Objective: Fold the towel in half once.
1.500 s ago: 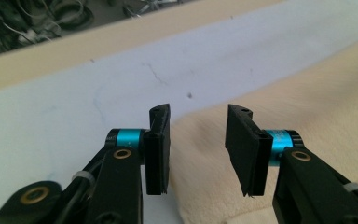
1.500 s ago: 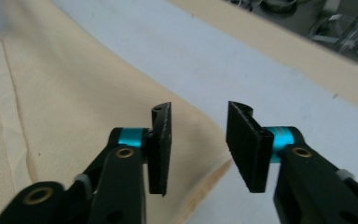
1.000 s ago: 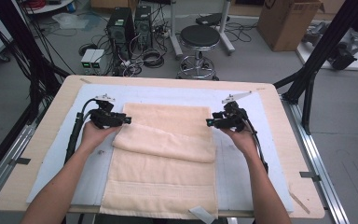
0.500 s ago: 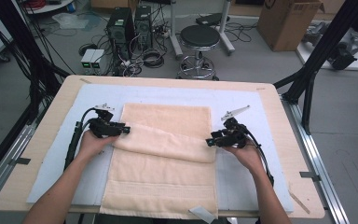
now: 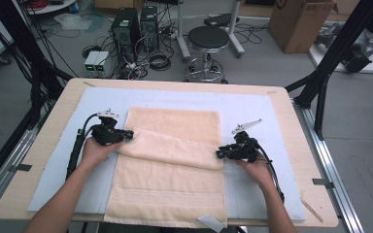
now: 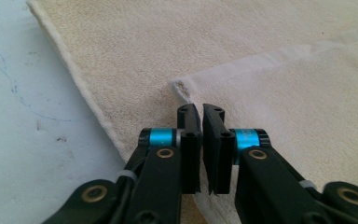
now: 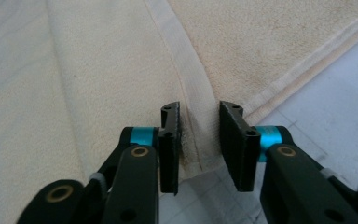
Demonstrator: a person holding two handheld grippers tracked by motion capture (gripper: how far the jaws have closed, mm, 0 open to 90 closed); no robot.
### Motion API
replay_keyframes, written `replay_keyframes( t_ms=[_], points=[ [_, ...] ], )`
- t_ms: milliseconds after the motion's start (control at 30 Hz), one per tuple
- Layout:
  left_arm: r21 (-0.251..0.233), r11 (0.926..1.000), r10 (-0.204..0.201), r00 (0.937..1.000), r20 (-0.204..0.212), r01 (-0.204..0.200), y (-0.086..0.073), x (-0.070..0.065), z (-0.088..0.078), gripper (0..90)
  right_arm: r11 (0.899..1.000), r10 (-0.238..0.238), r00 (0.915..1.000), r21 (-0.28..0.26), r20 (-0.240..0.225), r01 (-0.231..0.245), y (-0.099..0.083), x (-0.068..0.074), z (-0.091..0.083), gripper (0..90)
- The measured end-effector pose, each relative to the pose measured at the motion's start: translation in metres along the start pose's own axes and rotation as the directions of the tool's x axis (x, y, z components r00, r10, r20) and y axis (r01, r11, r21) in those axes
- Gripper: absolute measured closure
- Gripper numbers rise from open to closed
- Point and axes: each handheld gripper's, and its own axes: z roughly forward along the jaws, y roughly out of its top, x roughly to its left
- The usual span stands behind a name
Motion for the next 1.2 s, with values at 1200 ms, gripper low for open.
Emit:
replay_keyframes(
  t_ms=[1200],
  points=[
    [-0.218,0.9758,0.014,0.9942,0.106,0.010,-0.041,-0.021,-0.063,88.2,0.960,-0.108,0.9937,-0.264,-0.030,0.096,0.000,0.032,-0.032,81.3]
  ],
)
